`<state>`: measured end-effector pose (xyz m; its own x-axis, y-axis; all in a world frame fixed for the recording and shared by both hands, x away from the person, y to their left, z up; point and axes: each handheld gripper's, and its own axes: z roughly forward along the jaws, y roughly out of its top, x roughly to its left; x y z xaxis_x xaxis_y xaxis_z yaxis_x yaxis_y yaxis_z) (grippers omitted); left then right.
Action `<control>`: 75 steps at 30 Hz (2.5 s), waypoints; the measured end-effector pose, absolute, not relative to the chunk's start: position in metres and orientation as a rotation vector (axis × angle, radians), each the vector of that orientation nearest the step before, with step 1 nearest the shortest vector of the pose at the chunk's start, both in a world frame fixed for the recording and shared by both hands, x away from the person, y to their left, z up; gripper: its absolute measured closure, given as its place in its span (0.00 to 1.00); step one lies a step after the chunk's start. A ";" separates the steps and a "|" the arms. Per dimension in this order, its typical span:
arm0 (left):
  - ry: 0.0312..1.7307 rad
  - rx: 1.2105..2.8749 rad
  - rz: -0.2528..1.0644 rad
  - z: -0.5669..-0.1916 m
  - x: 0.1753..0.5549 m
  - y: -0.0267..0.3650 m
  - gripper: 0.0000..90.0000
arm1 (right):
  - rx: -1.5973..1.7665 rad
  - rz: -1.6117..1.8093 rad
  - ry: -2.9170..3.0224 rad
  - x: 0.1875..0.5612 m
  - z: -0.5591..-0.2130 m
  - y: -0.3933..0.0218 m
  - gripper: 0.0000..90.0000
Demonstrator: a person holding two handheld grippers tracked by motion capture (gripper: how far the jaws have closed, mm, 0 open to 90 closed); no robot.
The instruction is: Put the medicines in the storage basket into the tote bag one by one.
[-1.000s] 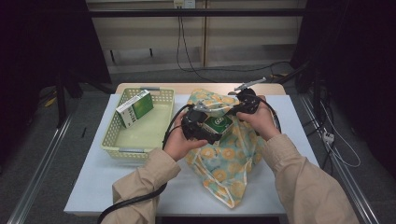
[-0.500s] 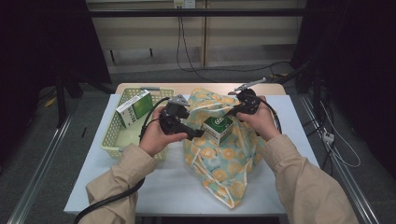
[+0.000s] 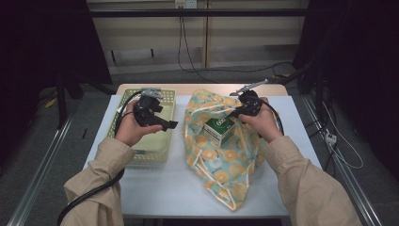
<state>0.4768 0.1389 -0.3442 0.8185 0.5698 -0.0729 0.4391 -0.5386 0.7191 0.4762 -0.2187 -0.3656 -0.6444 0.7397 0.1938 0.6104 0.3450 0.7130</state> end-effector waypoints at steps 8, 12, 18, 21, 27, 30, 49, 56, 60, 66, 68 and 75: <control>0.843 2.213 0.272 -0.351 0.494 0.168 0.08 | 1.235 1.183 2.442 0.476 -0.366 -0.220 0.98; 0.872 2.209 0.297 -0.350 0.502 0.177 0.08 | 1.235 1.185 2.445 0.477 -0.366 -0.220 0.98; 0.930 2.160 0.327 -0.347 0.511 0.192 0.08 | 1.235 1.185 2.443 0.477 -0.366 -0.221 0.98; 0.955 2.150 0.352 -0.348 0.515 0.200 0.08 | 1.234 1.189 2.446 0.477 -0.367 -0.222 0.98; 0.983 2.167 0.402 -0.353 0.523 0.211 0.09 | 1.227 1.189 2.458 0.476 -0.368 -0.221 0.98; 1.016 2.152 0.420 -0.358 0.528 0.216 0.09 | 1.230 1.193 2.455 0.476 -0.368 -0.222 0.98; 1.179 2.207 0.477 -0.383 0.542 0.228 0.42 | 1.229 1.193 2.463 0.476 -0.369 -0.223 0.98; 1.208 2.222 0.470 -0.383 0.537 0.221 0.69 | 1.228 1.187 2.458 0.474 -0.367 -0.225 0.98; 1.183 2.185 0.439 -0.367 0.531 0.216 0.70 | 1.237 1.191 2.451 0.473 -0.367 -0.228 0.98; 1.119 2.159 0.346 -0.341 0.518 0.206 0.70 | 1.250 1.196 2.440 0.474 -0.369 -0.230 0.98; 1.087 2.150 0.343 -0.334 0.511 0.200 0.70 | 1.251 1.194 2.440 0.474 -0.369 -0.230 0.98; 0.946 2.175 0.243 -0.310 0.488 0.175 0.70 | 1.255 1.189 2.436 0.474 -0.369 -0.231 0.98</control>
